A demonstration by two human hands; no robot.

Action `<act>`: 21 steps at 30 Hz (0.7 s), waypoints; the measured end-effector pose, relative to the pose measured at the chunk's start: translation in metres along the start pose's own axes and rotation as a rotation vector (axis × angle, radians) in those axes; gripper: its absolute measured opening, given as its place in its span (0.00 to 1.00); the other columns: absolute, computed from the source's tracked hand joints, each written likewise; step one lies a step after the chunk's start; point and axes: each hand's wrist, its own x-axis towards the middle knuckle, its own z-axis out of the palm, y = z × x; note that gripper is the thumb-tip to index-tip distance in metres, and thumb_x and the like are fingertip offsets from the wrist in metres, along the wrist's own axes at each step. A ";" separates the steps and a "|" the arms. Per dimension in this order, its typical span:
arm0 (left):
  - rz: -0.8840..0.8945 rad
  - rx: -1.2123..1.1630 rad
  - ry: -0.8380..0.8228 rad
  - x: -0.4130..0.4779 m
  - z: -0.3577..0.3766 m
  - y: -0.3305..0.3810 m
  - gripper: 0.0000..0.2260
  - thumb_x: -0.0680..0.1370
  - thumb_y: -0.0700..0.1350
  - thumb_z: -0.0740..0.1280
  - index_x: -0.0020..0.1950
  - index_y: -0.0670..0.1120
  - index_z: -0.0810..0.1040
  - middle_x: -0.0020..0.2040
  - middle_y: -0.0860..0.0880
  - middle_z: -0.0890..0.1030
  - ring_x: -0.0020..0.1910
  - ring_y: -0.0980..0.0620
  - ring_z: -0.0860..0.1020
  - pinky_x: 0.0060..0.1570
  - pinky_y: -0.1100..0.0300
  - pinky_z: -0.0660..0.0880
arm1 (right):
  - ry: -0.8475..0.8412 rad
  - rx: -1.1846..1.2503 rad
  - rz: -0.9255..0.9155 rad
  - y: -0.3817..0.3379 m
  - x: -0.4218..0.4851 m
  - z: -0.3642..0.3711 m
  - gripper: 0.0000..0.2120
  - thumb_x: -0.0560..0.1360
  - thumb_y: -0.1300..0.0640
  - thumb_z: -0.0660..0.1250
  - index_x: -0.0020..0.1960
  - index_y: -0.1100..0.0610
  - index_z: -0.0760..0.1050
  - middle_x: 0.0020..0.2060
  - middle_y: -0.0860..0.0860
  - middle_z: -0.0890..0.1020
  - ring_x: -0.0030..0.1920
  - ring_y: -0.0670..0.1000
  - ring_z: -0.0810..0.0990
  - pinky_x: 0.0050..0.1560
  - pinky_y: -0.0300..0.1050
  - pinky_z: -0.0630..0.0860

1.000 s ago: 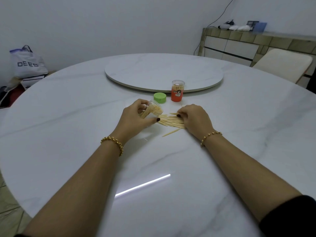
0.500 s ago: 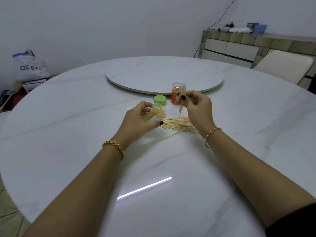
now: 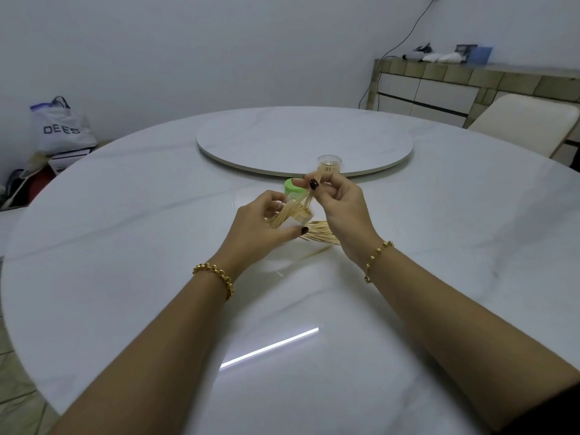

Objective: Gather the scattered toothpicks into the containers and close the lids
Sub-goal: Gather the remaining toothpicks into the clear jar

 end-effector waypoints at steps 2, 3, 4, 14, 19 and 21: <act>-0.004 0.003 0.008 0.000 0.000 0.000 0.22 0.67 0.48 0.78 0.57 0.49 0.76 0.50 0.52 0.81 0.51 0.58 0.79 0.45 0.73 0.73 | -0.011 -0.028 -0.034 0.003 0.000 0.001 0.09 0.80 0.66 0.58 0.58 0.65 0.73 0.50 0.56 0.84 0.53 0.49 0.81 0.50 0.35 0.77; -0.004 0.004 0.012 0.000 0.000 0.000 0.22 0.67 0.48 0.78 0.57 0.49 0.76 0.50 0.53 0.81 0.51 0.58 0.79 0.45 0.73 0.73 | -0.011 -0.054 -0.060 0.004 -0.001 0.001 0.09 0.81 0.67 0.57 0.59 0.63 0.72 0.51 0.55 0.83 0.55 0.48 0.81 0.53 0.37 0.77; -0.002 0.004 0.013 0.001 0.000 0.000 0.22 0.67 0.48 0.78 0.57 0.49 0.76 0.50 0.53 0.81 0.51 0.58 0.79 0.45 0.74 0.73 | -0.006 -0.088 -0.088 0.005 0.000 0.001 0.10 0.81 0.66 0.56 0.59 0.62 0.72 0.52 0.55 0.83 0.56 0.47 0.80 0.56 0.40 0.77; -0.022 -0.045 0.005 -0.002 0.001 0.006 0.20 0.67 0.46 0.78 0.56 0.48 0.77 0.47 0.55 0.81 0.49 0.62 0.78 0.42 0.75 0.72 | -0.144 -0.420 -0.083 0.025 -0.012 0.004 0.19 0.82 0.60 0.51 0.71 0.52 0.68 0.54 0.52 0.81 0.55 0.49 0.80 0.57 0.51 0.77; -0.029 -0.036 0.010 -0.001 0.000 0.003 0.20 0.67 0.46 0.78 0.57 0.48 0.77 0.47 0.55 0.80 0.48 0.62 0.78 0.41 0.74 0.73 | -0.152 -0.458 -0.088 0.023 -0.012 0.005 0.20 0.81 0.51 0.52 0.72 0.53 0.66 0.63 0.50 0.76 0.62 0.47 0.75 0.64 0.52 0.73; -0.033 -0.029 0.020 0.000 -0.001 0.002 0.21 0.67 0.46 0.78 0.57 0.48 0.76 0.48 0.54 0.80 0.49 0.62 0.78 0.41 0.74 0.73 | -0.146 -0.456 -0.087 0.020 -0.015 0.004 0.20 0.83 0.53 0.52 0.73 0.54 0.65 0.63 0.51 0.76 0.62 0.47 0.75 0.64 0.45 0.72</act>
